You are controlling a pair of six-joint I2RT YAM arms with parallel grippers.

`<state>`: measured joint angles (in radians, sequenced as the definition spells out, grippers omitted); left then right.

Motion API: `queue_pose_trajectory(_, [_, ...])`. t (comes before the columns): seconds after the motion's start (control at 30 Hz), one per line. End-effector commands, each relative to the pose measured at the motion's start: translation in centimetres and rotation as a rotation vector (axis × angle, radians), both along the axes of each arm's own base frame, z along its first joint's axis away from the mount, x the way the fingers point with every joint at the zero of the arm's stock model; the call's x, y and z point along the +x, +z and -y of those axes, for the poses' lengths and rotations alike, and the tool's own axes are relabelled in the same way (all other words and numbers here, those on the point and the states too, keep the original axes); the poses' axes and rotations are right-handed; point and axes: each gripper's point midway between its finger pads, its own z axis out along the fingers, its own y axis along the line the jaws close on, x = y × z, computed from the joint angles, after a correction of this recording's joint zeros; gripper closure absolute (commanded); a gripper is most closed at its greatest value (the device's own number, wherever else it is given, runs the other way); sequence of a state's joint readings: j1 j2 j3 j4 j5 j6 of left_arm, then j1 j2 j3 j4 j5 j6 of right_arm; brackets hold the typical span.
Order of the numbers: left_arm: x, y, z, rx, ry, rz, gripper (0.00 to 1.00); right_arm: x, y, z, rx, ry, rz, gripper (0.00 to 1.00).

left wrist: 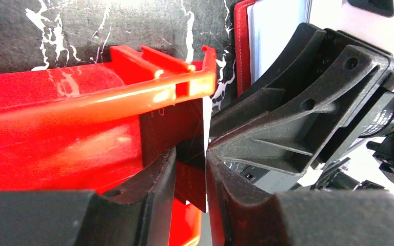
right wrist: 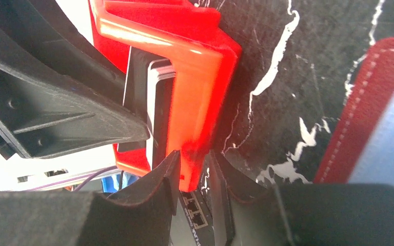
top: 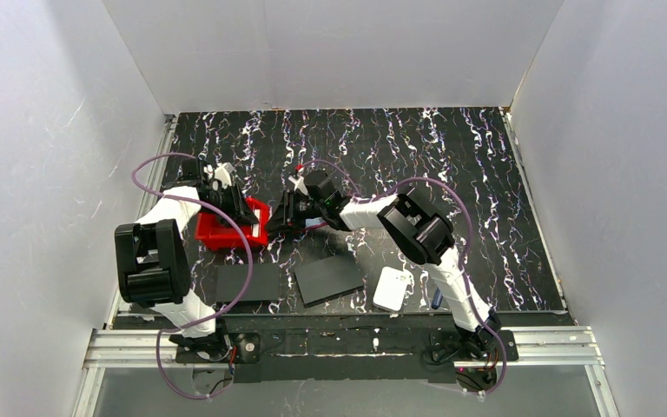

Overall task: Put the credit cards into the card holder
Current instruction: Pick up the credit card from the storage box.

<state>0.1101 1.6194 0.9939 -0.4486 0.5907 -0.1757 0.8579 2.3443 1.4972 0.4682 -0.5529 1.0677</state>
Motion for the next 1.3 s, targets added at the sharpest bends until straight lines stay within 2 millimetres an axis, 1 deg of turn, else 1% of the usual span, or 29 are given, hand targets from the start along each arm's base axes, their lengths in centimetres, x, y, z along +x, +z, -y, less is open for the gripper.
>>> queue_pose_trajectory(0.0, [-0.4,1.2,-0.2,0.016,-0.006,0.040,0.79,0.4,2.5,-1.7,0.085,0.008,0.043,0.65])
queue_pose_trajectory(0.07, [-0.5,1.3,-0.4,0.031,-0.005,0.046,0.83,0.3,2.4,-1.8,0.086,0.010,0.041,0.65])
queue_pose_trajectory(0.17, [-0.6,1.4,-0.7,0.052,0.001,0.052,0.91,0.2,2.3,-1.7,0.085,0.013,0.040,0.65])
queue_pose_trajectory(0.27, [-0.6,1.5,-1.0,0.074,0.006,0.060,0.94,0.1,2.2,-1.5,0.082,0.013,0.038,0.65])
queue_pose_trajectory(0.43, [-0.7,2.3,-1.7,0.118,0.015,0.086,0.99,-0.1,2.0,-1.2,0.074,0.020,0.043,0.66])
queue_pose_trajectory(0.57, [-0.7,3.1,-2.3,0.162,0.025,0.107,1.00,0.0,2.0,-1.2,0.070,0.019,0.051,0.66])
queue_pose_trajectory(0.77, [-0.8,4.2,-2.5,0.171,0.040,0.127,1.00,0.0,1.8,-1.6,0.075,0.021,0.042,0.66])
queue_pose_trajectory(0.83, [-0.9,4.7,-3.0,0.201,0.059,0.141,1.00,-0.1,1.8,-1.8,0.077,0.022,0.042,0.66])
queue_pose_trajectory(0.93, [-0.9,6.2,-4.0,0.260,0.099,0.172,1.00,-0.4,1.8,-2.3,0.086,0.028,0.035,0.67])
queue_pose_trajectory(1.1, [-0.4,10.9,-5.4,0.329,0.183,0.302,1.00,-1.0,2.1,-2.9,0.097,0.040,0.030,0.67])
queue_pose_trajectory(1.17, [-0.4,12.9,-5.2,0.316,0.200,0.359,1.00,-0.8,2.3,-2.4,0.085,0.044,0.043,0.67])
queue_pose_trajectory(1.27, [-0.2,15.3,-3.5,0.211,0.191,0.427,1.00,0.2,3.0,-0.7,0.001,0.064,0.127,0.59])
